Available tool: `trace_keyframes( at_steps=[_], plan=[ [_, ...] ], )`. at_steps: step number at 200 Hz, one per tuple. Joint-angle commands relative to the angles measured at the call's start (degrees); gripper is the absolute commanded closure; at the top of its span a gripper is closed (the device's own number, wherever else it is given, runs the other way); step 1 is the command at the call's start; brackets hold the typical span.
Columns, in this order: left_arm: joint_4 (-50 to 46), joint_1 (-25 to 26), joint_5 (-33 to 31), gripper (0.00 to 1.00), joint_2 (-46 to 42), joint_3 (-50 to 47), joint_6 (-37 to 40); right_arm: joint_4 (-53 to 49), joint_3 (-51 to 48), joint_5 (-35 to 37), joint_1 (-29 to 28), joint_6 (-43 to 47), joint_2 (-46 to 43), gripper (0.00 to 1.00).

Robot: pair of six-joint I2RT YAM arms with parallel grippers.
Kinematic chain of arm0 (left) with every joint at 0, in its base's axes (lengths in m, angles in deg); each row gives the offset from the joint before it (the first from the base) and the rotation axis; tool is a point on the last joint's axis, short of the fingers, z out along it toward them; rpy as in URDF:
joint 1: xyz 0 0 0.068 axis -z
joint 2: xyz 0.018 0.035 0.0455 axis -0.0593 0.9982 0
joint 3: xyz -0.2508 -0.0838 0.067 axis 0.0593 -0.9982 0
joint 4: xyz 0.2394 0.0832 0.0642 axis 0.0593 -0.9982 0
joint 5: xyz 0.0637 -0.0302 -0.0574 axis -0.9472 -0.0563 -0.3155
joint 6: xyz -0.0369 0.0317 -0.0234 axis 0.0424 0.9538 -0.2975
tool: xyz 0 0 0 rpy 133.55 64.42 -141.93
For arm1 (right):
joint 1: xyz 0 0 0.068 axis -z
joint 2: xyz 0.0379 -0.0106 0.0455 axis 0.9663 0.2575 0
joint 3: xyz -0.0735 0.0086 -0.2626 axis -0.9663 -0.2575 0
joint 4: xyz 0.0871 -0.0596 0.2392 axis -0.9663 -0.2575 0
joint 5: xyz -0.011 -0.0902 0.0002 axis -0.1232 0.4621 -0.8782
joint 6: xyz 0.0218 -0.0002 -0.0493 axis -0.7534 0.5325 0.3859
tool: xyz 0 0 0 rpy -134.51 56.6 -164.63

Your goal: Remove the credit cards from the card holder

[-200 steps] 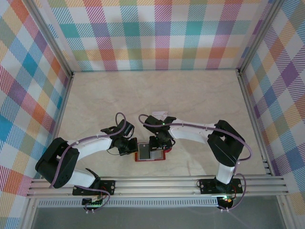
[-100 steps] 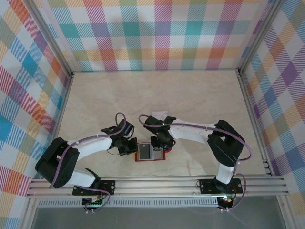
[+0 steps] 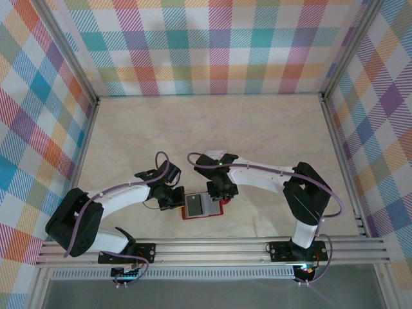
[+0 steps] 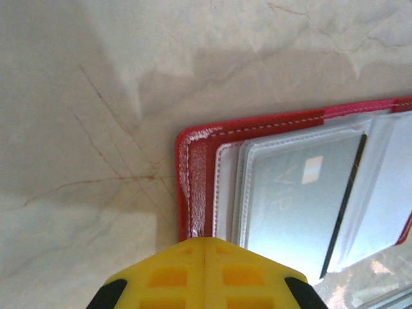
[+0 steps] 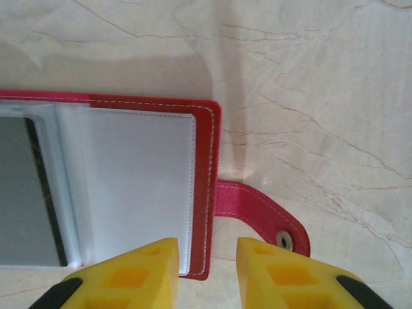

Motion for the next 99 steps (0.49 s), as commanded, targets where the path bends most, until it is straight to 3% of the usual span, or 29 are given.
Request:
trace_keyframes(
  at_steps=[1, 42, 99],
  plan=[
    [-3.11, 0.06, 0.60, 0.97, -2.09, 2.52, 0.45, 3.51, 0.36, -5.06, -0.11, 0.98, -2.67, 0.69],
    [-2.05, 1.15, 2.37, 0.96, -2.27, 3.51, -0.63, 17.32, -3.58, -18.13, 0.96, -1.93, -1.51, 0.71],
    [3.05, 2.61, 5.81, 0.97, 1.53, 2.37, -1.53, 26.16, -6.74, -25.05, 2.31, -4.61, 1.97, 0.72]
  ],
)
